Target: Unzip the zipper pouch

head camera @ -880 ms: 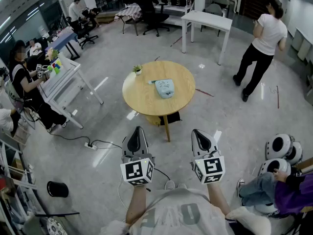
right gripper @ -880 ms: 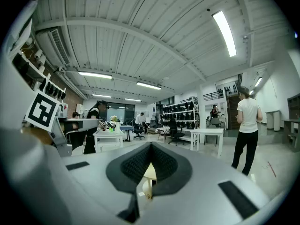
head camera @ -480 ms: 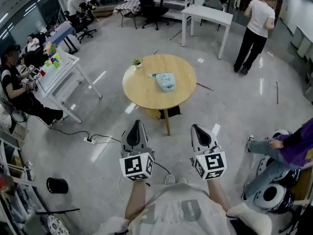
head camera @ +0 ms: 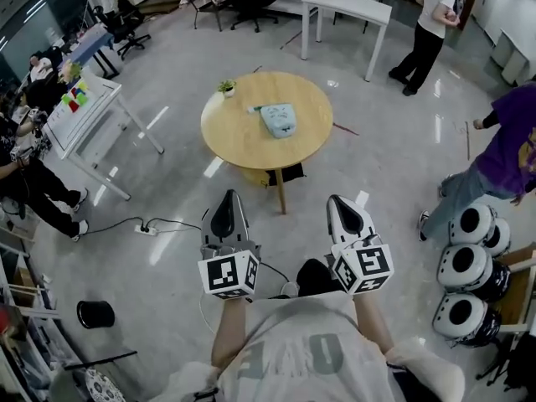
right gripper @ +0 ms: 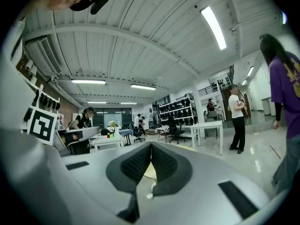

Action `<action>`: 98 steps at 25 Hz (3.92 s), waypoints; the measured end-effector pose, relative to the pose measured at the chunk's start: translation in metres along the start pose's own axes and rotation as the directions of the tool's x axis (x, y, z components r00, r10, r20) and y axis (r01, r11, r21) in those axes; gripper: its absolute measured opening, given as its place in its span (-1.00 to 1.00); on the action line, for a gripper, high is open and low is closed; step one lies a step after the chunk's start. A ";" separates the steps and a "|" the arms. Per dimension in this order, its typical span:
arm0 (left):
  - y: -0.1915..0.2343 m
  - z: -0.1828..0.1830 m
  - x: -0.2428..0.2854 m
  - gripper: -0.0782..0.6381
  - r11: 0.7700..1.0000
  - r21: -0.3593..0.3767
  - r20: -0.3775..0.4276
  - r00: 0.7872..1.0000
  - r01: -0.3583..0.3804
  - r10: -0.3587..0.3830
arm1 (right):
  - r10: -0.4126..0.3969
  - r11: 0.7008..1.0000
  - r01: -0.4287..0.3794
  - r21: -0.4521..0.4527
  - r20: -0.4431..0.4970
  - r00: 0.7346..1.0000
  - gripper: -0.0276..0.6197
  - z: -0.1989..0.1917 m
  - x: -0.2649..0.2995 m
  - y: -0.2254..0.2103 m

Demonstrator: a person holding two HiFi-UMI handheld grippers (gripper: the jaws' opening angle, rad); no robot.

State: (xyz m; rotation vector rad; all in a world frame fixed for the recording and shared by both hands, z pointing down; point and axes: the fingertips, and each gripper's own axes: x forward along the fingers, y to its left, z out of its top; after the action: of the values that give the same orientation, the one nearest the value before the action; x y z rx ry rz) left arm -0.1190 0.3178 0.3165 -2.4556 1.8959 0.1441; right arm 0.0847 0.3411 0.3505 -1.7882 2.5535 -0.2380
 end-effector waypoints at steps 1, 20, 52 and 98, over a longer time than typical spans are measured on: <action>0.001 -0.002 0.001 -0.71 1.000 -0.002 -0.003 1.000 0.002 -0.002 | -0.004 1.000 0.004 0.004 -0.004 1.000 -0.82 0.000 0.001 -0.001; 0.049 -0.033 0.149 -0.71 0.999 0.015 0.007 0.999 -0.051 0.050 | 0.061 0.997 -0.060 0.050 -0.018 0.998 -0.82 -0.004 0.179 -0.058; 0.114 -0.047 0.460 -0.71 0.995 0.026 -0.006 0.996 -0.093 0.093 | 0.068 0.998 -0.066 0.025 -0.117 0.991 -0.82 0.025 0.469 -0.169; 0.147 -0.111 0.493 -0.71 0.997 0.009 -0.167 0.983 -0.081 0.081 | 0.145 0.925 0.144 0.352 -0.675 0.723 -0.05 -0.238 0.567 -0.225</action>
State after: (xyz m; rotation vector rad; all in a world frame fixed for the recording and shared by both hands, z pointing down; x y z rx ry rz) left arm -0.1321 -0.2038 0.3838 -2.4618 2.0602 -0.0643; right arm 0.0752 -0.2370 0.6585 -1.7498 2.6110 -1.5758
